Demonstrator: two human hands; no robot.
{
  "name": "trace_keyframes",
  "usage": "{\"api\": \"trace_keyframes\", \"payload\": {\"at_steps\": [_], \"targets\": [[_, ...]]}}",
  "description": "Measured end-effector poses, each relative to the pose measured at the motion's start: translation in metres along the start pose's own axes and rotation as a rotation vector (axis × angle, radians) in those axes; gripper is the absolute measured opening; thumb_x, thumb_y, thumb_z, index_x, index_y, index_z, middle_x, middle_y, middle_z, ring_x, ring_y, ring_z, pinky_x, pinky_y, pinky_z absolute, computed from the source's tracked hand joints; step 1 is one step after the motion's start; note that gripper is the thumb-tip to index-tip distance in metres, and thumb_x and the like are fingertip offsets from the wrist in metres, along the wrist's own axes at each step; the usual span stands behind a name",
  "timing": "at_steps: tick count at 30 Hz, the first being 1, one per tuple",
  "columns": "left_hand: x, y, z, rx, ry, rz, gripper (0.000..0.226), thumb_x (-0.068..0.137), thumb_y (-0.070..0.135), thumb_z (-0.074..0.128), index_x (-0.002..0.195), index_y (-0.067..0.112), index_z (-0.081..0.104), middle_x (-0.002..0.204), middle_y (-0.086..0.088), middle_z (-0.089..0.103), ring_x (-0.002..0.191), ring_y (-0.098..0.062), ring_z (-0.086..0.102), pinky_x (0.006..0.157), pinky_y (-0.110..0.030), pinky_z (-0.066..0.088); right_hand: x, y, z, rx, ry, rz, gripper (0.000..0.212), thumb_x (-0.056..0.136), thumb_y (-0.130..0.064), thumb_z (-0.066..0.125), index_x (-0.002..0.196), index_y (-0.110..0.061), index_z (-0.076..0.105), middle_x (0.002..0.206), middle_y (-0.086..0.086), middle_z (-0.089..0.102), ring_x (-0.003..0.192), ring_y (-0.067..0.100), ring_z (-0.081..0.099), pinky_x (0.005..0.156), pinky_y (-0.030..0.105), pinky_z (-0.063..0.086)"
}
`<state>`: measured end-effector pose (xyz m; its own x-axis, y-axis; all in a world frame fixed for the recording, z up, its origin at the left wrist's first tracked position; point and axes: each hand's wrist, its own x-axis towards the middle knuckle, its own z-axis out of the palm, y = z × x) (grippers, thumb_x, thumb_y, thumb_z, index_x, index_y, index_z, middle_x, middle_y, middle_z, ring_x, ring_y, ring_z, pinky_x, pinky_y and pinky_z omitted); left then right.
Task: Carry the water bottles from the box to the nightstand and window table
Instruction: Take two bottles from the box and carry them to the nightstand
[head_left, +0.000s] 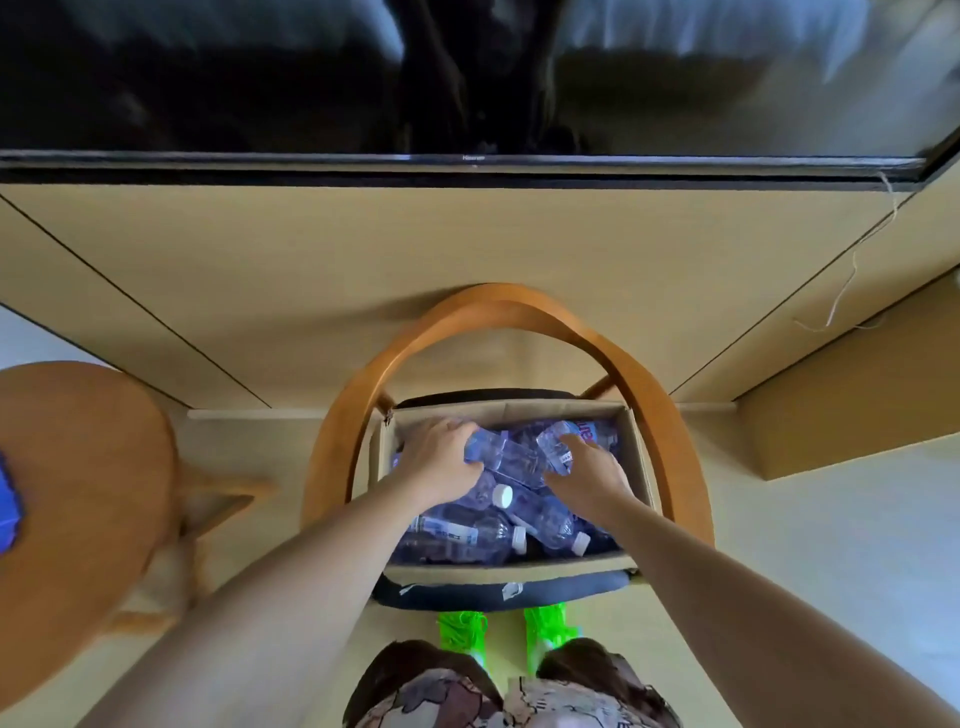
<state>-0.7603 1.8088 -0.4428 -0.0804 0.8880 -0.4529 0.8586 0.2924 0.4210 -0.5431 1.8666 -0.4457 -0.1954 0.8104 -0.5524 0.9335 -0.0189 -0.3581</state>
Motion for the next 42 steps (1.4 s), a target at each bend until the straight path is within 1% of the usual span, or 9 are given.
{"api": "trace_keyframes", "payload": {"at_steps": [2, 6, 10, 15, 18, 22, 30, 38, 42], "targets": [[0.006, -0.007, 0.013, -0.022, -0.032, -0.032, 0.06, 0.096, 0.034, 0.063, 0.152, 0.019, 0.046, 0.158, -0.001, 0.045, 0.145, -0.025, 0.039, 0.117, -0.042, 0.036, 0.01, 0.012, 0.011, 0.017, 0.015, 0.048, 0.068, 0.096, -0.04, 0.061, 0.156, -0.029, 0.032, 0.143, 0.008, 0.055, 0.121, 0.028, 0.056, 0.075, 0.029, 0.049], [0.011, -0.019, 0.037, -0.033, -0.103, -0.104, 0.07, 0.092, 0.03, 0.069, 0.156, 0.022, 0.04, 0.162, 0.0, 0.04, 0.148, -0.026, 0.035, 0.12, -0.046, 0.033, 0.027, 0.034, 0.021, -0.057, 0.108, 0.142, 0.066, 0.094, -0.042, 0.063, 0.152, -0.025, 0.037, 0.145, 0.011, 0.048, 0.131, 0.031, 0.042, 0.103, 0.043, 0.043], [0.017, -0.022, 0.056, 0.027, -0.148, -0.105, 0.077, 0.087, 0.037, 0.076, 0.155, 0.026, 0.041, 0.161, 0.003, 0.041, 0.146, -0.026, 0.037, 0.116, -0.042, 0.034, 0.048, 0.051, 0.027, -0.116, 0.126, 0.131, 0.074, 0.091, -0.051, 0.065, 0.153, -0.025, 0.035, 0.148, 0.011, 0.048, 0.136, 0.034, 0.04, 0.111, 0.048, 0.035], [0.03, -0.021, 0.074, 0.132, -0.174, -0.057, 0.078, 0.08, 0.02, 0.078, 0.151, 0.026, 0.048, 0.156, 0.006, 0.048, 0.141, -0.021, 0.04, 0.114, -0.047, 0.038, 0.069, 0.06, 0.039, -0.065, 0.057, 0.081, 0.078, 0.086, -0.055, 0.071, 0.149, -0.025, 0.038, 0.139, 0.012, 0.053, 0.128, 0.034, 0.048, 0.104, 0.047, 0.04], [0.036, -0.024, 0.083, 0.204, -0.169, -0.048, 0.075, 0.079, 0.013, 0.077, 0.148, 0.028, 0.05, 0.152, 0.008, 0.051, 0.139, -0.02, 0.041, 0.111, -0.052, 0.038, 0.07, 0.068, 0.052, -0.013, 0.018, 0.032, 0.081, 0.081, -0.046, 0.08, 0.144, -0.03, 0.031, 0.126, 0.01, 0.06, 0.118, 0.033, 0.055, 0.096, 0.048, 0.048], [0.046, -0.035, 0.081, 0.201, -0.244, -0.035, 0.072, 0.076, 0.027, 0.081, 0.142, 0.028, 0.052, 0.149, 0.006, 0.051, 0.14, -0.02, 0.041, 0.115, -0.054, 0.031, 0.069, 0.08, 0.062, 0.082, 0.008, 0.005, 0.089, 0.084, -0.03, 0.08, 0.147, -0.036, 0.018, 0.126, 0.011, 0.06, 0.105, 0.031, 0.063, 0.082, 0.044, 0.056], [0.05, -0.035, 0.071, 0.24, -0.27, 0.061, 0.078, 0.075, 0.044, 0.085, 0.144, 0.024, 0.054, 0.143, 0.001, 0.056, 0.131, -0.025, 0.048, 0.109, -0.045, 0.04, 0.081, 0.084, 0.057, 0.142, -0.071, 0.048, 0.082, 0.072, -0.013, 0.081, 0.131, -0.035, 0.029, 0.103, 0.001, 0.063, 0.078, 0.017, 0.057, 0.058, 0.03, 0.046], [0.055, 0.002, 0.035, 0.172, -0.192, 0.033, 0.076, 0.075, 0.061, 0.079, 0.137, 0.027, 0.052, 0.135, 0.001, 0.06, 0.121, -0.03, 0.057, 0.1, -0.051, 0.046, 0.073, 0.062, 0.034, 0.197, -0.029, 0.024, 0.078, 0.074, -0.012, 0.081, 0.134, -0.029, 0.033, 0.097, 0.0, 0.064, 0.082, 0.022, 0.062, 0.061, 0.034, 0.052], [0.054, 0.016, 0.007, -0.264, -0.099, -0.179, 0.071, 0.064, 0.068, 0.08, 0.125, 0.038, 0.059, 0.118, 0.01, 0.066, 0.111, -0.019, 0.062, 0.096, -0.042, 0.051, 0.067, 0.04, 0.008, 0.241, 0.027, 0.009, 0.068, 0.075, -0.013, 0.076, 0.13, -0.025, 0.037, 0.097, 0.004, 0.067, 0.084, 0.026, 0.065, 0.07, 0.04, 0.057]]}}
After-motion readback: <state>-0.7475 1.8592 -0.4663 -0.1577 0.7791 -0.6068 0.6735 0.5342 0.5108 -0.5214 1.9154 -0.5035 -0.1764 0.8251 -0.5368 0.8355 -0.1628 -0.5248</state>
